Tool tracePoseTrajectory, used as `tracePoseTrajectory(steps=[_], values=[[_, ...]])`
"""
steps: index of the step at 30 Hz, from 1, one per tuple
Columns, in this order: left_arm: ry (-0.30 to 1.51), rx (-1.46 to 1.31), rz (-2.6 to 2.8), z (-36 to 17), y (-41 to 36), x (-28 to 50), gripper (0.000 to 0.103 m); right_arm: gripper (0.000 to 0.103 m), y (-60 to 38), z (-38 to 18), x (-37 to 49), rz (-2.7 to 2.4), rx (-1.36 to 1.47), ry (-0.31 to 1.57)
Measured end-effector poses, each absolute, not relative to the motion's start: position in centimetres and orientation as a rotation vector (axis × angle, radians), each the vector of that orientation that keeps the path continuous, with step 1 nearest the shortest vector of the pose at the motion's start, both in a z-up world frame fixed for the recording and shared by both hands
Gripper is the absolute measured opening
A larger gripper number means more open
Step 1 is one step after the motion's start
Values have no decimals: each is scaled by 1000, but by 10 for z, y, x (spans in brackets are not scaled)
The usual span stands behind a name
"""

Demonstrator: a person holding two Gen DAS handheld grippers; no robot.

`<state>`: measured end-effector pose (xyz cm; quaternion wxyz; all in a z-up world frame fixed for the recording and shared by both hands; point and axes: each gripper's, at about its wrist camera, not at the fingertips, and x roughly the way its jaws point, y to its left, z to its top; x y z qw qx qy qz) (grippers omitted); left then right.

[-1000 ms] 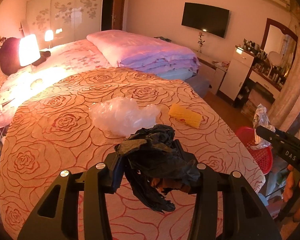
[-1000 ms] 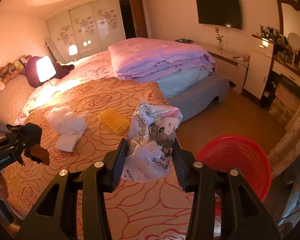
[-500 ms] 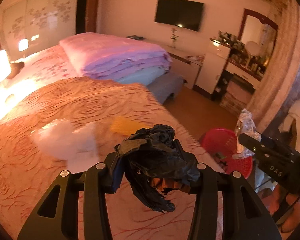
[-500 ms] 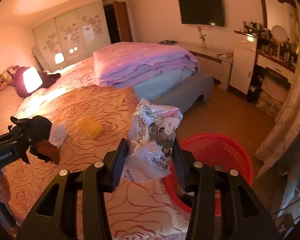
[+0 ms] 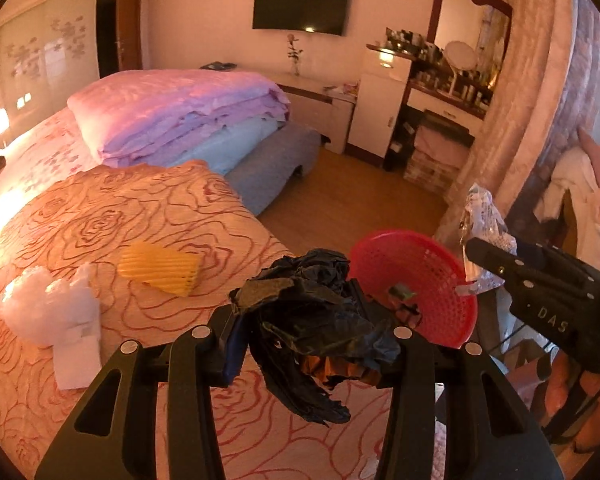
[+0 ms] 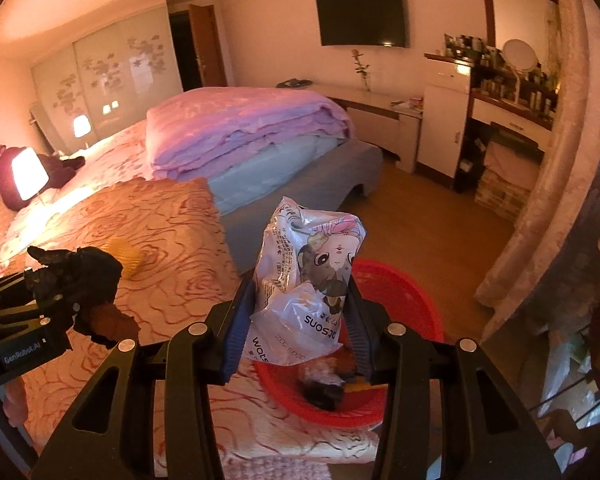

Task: Collect trash
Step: 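Carry the black bag and white printed bag over the red wastebasket, then open both tools over the red wastebasket to drop both bags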

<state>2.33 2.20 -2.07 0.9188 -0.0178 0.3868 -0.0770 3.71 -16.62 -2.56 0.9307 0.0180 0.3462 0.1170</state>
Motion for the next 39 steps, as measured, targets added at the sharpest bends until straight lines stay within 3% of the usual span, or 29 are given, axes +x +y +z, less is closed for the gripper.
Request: tracePoseTrajectory(steps=[15, 30, 36, 38, 39], values=[[830, -3, -261, -25, -23, 55, 43, 43, -207, -45, 54, 193, 88, 758], [927, 30, -350, -69, -67, 95, 43, 43, -227, -80, 72, 148, 120, 842], [959, 19, -367, -82, -69, 103, 48, 45, -229, -91, 79, 140, 134, 876], [956, 26, -366, -83, -71, 103, 55, 48, -229, -94, 81, 141, 139, 886], [952, 30, -362, -83, -70, 103, 64, 50, -229, -96, 81, 141, 143, 890]])
